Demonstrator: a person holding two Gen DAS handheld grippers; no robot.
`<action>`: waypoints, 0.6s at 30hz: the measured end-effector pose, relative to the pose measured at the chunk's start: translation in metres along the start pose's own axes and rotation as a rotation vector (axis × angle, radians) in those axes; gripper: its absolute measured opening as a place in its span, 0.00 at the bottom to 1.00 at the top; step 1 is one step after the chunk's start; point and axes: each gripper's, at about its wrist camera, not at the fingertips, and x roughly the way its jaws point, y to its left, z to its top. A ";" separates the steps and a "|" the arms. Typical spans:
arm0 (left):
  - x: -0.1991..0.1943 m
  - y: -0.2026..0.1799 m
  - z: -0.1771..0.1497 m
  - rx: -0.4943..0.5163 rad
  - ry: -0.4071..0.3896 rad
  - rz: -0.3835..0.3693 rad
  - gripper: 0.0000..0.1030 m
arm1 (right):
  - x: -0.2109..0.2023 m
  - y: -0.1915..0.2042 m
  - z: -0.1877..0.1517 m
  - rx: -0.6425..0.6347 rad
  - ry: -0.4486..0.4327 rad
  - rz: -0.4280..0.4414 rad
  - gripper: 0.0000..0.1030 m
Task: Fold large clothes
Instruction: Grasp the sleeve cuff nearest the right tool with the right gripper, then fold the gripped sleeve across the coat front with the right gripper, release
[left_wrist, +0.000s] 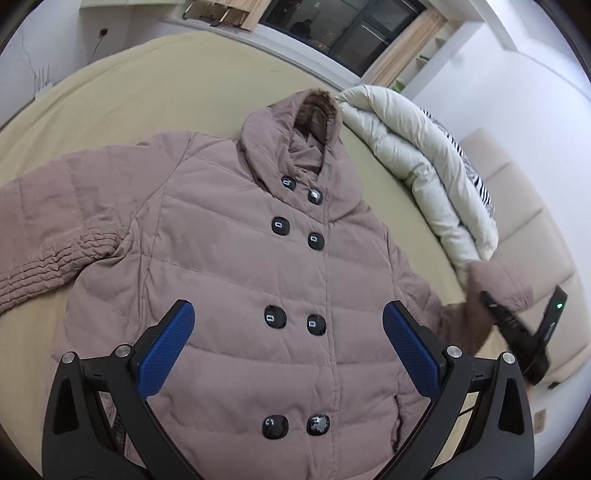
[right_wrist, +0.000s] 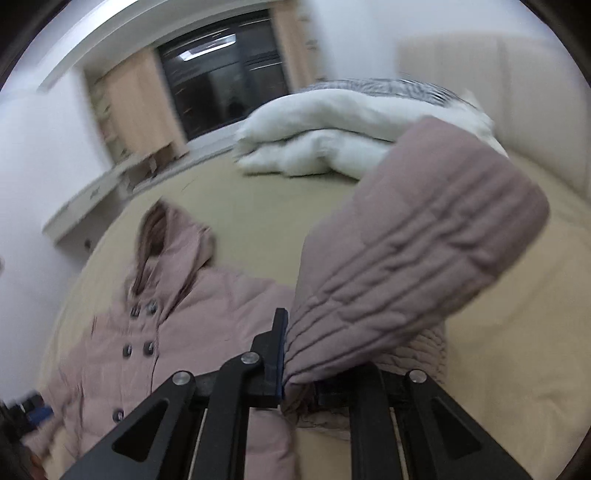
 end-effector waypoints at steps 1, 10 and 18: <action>0.002 0.009 0.005 -0.028 0.009 -0.019 1.00 | 0.009 0.041 -0.007 -0.125 0.010 -0.008 0.13; 0.059 0.072 0.021 -0.277 0.172 -0.214 1.00 | 0.061 0.191 -0.107 -0.608 0.056 -0.054 0.13; 0.127 0.052 0.033 -0.264 0.309 -0.263 0.99 | 0.063 0.199 -0.107 -0.618 0.020 -0.041 0.18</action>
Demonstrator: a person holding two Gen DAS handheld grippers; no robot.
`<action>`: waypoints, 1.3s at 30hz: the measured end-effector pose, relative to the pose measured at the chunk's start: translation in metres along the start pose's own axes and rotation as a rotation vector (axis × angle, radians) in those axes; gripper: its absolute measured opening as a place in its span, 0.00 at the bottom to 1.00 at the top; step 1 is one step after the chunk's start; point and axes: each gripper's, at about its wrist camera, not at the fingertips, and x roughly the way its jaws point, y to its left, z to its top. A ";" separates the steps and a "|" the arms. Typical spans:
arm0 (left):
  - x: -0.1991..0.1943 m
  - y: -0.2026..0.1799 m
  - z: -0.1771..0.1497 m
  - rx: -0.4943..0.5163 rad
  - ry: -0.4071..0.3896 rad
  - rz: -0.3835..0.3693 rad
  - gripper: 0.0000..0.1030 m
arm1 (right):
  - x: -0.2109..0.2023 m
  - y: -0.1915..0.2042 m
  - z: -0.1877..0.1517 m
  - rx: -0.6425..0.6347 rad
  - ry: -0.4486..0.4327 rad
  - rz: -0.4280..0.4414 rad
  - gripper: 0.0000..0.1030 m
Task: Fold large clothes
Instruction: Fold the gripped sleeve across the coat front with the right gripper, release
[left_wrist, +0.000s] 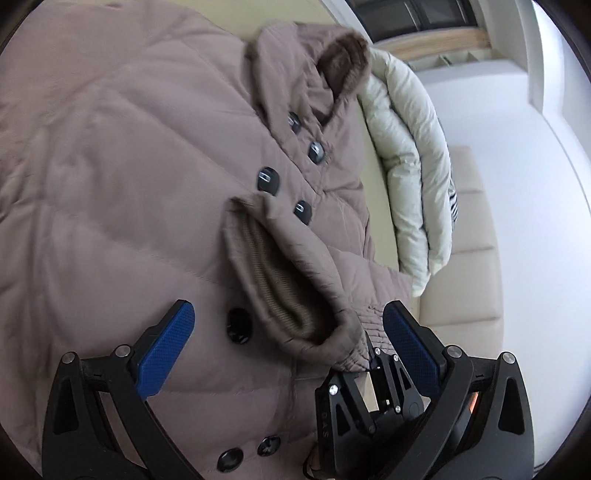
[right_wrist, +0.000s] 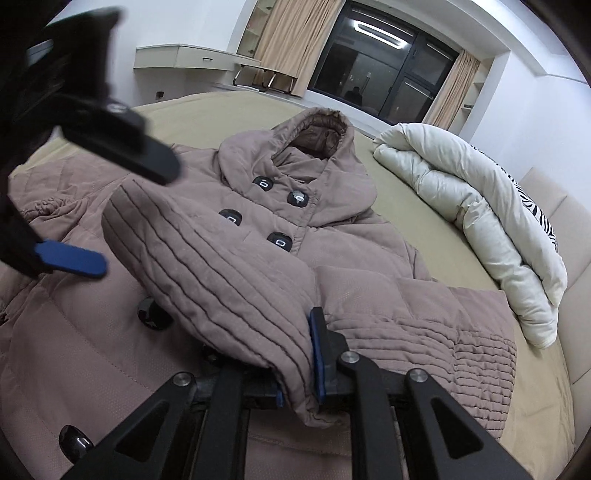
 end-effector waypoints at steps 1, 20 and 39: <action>0.007 -0.002 0.002 0.008 0.012 0.001 0.86 | 0.001 0.001 0.001 -0.001 0.001 0.008 0.18; -0.062 0.053 0.086 -0.044 -0.221 0.148 0.19 | -0.022 -0.212 -0.105 1.196 0.006 0.558 0.92; -0.050 0.064 0.070 -0.001 -0.205 0.202 0.20 | 0.130 -0.225 -0.115 1.820 -0.086 0.847 0.72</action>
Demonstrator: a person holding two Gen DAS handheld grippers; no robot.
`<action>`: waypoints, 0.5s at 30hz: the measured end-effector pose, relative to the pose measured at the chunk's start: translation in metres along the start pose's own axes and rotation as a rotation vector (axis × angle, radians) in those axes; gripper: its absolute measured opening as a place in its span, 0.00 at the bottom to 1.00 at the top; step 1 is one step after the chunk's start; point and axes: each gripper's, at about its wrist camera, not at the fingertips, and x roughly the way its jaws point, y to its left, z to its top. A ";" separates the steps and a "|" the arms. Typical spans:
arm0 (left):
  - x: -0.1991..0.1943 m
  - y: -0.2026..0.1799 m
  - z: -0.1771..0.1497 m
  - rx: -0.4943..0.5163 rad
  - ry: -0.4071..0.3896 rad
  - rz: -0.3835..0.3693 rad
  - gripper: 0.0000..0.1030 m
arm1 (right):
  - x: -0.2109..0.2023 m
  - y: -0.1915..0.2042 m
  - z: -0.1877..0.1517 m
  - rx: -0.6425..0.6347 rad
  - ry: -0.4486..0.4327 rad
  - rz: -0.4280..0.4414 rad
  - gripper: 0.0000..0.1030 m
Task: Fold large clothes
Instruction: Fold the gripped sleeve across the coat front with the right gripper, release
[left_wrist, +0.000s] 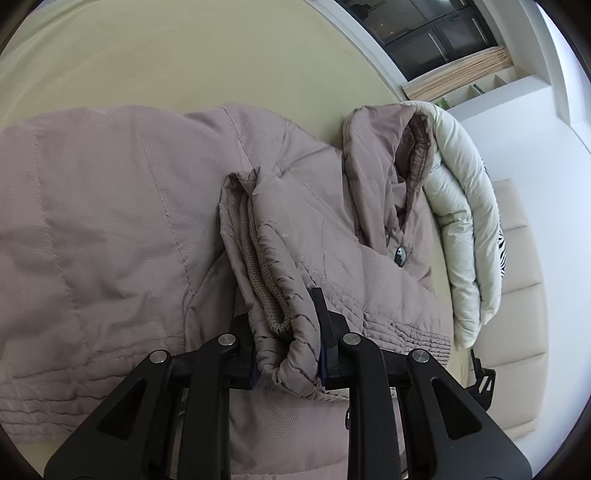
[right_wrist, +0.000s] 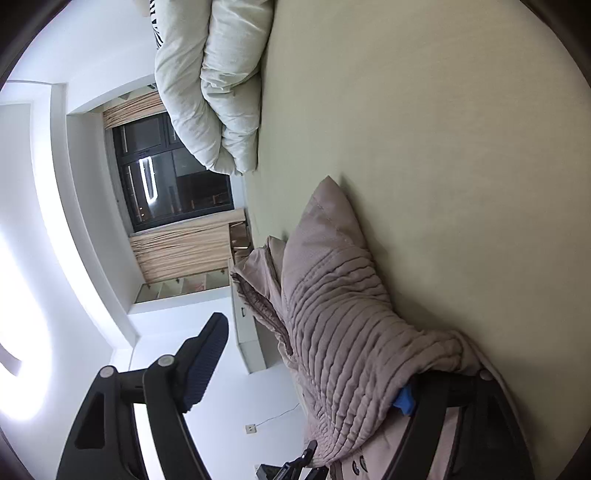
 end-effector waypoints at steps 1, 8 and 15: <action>0.003 0.000 -0.001 -0.005 -0.001 0.007 0.20 | -0.001 -0.003 0.001 -0.011 0.002 0.002 0.70; 0.015 -0.009 -0.001 0.066 0.010 0.059 0.20 | -0.062 0.039 -0.032 -0.198 0.031 -0.168 0.85; 0.024 -0.011 -0.004 0.111 -0.001 0.085 0.23 | -0.021 0.120 -0.043 -0.478 0.077 -0.108 0.97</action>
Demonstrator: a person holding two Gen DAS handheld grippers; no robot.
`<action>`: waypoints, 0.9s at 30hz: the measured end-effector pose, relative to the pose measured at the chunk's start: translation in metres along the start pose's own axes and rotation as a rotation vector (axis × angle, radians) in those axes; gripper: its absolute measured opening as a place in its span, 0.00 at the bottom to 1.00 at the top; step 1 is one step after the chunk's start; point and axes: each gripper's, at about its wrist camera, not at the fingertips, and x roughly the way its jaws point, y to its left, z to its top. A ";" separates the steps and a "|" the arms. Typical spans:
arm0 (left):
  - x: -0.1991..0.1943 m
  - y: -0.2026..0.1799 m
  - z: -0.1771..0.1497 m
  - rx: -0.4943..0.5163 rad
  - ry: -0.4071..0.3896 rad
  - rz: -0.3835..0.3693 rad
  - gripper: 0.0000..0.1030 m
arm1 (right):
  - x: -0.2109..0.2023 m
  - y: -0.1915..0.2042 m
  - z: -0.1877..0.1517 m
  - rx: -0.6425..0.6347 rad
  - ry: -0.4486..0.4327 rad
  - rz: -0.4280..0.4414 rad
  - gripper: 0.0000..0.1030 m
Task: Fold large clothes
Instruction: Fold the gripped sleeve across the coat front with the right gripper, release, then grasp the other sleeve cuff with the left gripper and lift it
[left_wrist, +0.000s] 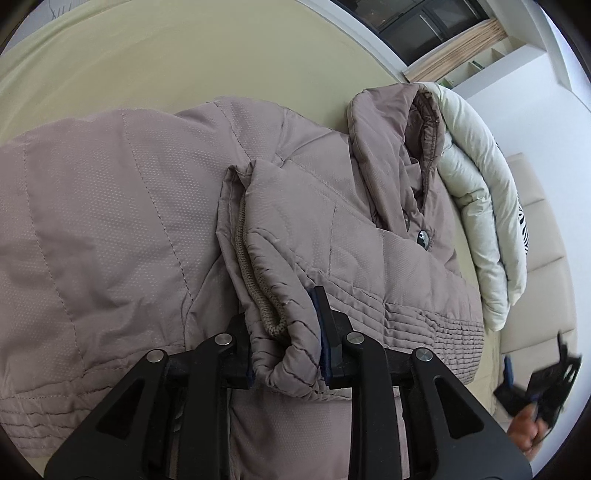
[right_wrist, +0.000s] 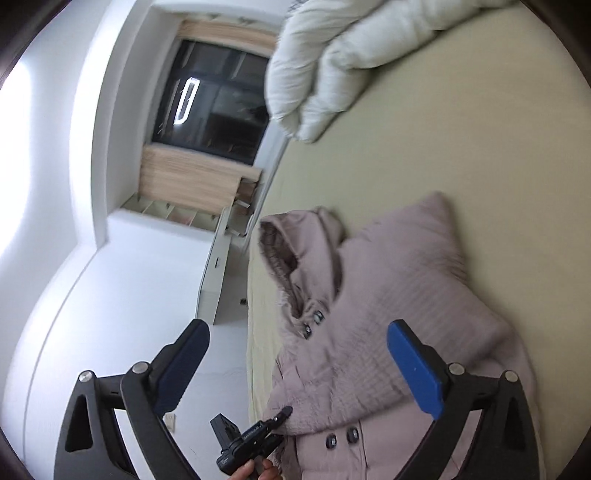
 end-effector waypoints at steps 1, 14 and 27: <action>0.001 0.000 0.001 0.005 0.001 0.000 0.23 | 0.016 -0.002 0.007 -0.001 0.007 -0.019 0.97; -0.012 0.006 0.006 0.034 -0.020 0.016 0.44 | 0.041 -0.035 0.010 -0.072 0.017 -0.248 0.85; -0.091 0.050 -0.012 0.009 -0.150 0.044 0.50 | 0.072 -0.022 -0.011 -0.209 0.087 -0.313 0.94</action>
